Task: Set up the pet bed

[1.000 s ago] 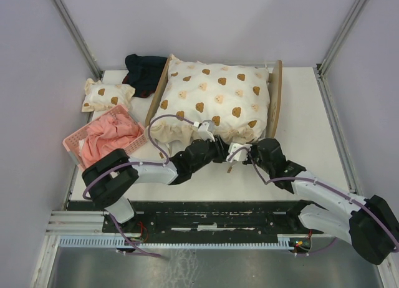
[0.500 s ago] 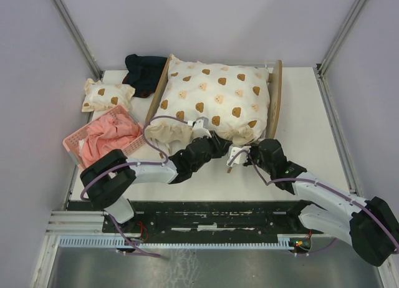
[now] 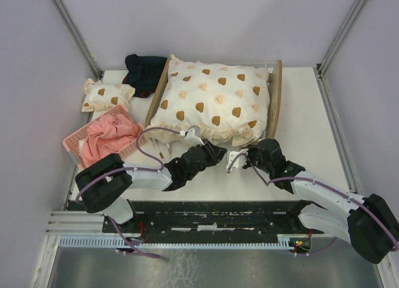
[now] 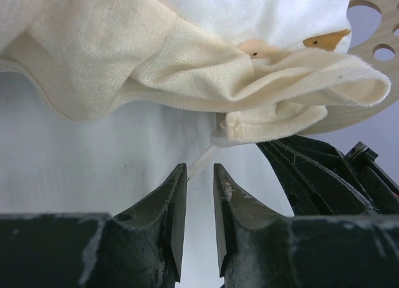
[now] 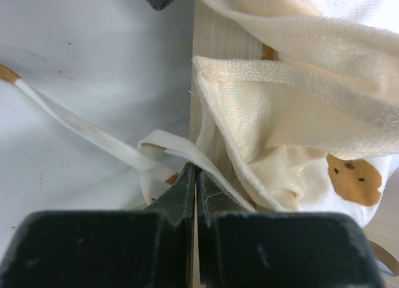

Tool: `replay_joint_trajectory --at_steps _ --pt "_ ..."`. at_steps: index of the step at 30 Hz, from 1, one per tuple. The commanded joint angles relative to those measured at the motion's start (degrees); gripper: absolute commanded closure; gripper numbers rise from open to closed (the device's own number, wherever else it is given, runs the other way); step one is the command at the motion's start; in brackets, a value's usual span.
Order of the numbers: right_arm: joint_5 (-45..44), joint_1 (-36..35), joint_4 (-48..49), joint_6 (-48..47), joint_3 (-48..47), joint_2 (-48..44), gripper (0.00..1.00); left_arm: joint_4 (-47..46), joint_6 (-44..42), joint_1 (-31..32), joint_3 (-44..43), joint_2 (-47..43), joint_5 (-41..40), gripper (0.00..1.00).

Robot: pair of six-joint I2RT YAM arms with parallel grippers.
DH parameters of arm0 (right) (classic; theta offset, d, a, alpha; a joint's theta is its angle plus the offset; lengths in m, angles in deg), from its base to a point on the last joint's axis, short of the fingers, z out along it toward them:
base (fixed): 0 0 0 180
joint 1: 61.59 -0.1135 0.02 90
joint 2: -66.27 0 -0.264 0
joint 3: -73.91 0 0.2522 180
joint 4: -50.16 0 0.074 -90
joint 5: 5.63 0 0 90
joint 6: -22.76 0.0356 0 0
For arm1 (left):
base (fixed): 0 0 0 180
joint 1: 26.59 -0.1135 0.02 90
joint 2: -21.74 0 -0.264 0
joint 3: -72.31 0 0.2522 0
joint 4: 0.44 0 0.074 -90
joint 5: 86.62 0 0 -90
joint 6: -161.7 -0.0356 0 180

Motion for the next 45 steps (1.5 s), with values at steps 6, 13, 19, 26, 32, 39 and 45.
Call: replay_joint_trajectory --at_steps 6,13,19,26,32,39,45 --pt "1.2 0.3 1.7 -0.1 -2.0 0.2 0.98 -5.9 9.3 0.1 -3.3 4.4 -2.5 0.72" --pt "1.9 0.4 1.7 -0.8 -1.3 0.0 0.98 -11.6 17.6 -0.1 -3.8 9.7 -0.1 0.66" --pt "2.7 0.4 0.5 -1.2 -1.7 0.8 0.98 -14.7 19.2 -0.3 -5.7 13.3 0.1 0.65" --pt "2.5 0.4 0.0 -1.2 -1.9 1.3 0.98 -16.5 20.7 -0.2 -6.5 13.7 -0.7 0.63" --pt "2.7 0.4 0.2 -1.0 -1.7 0.9 0.98 -16.4 21.8 -0.3 -7.7 15.7 0.0 0.62" --pt "3.2 0.4 0.1 -0.8 -2.0 1.0 0.98 -16.8 23.8 -0.2 -8.2 17.6 0.3 0.62" --pt "3.7 0.4 -0.2 -0.5 -2.0 0.9 0.98 -17.1 24.3 -0.6 -7.9 17.9 -0.3 0.61"
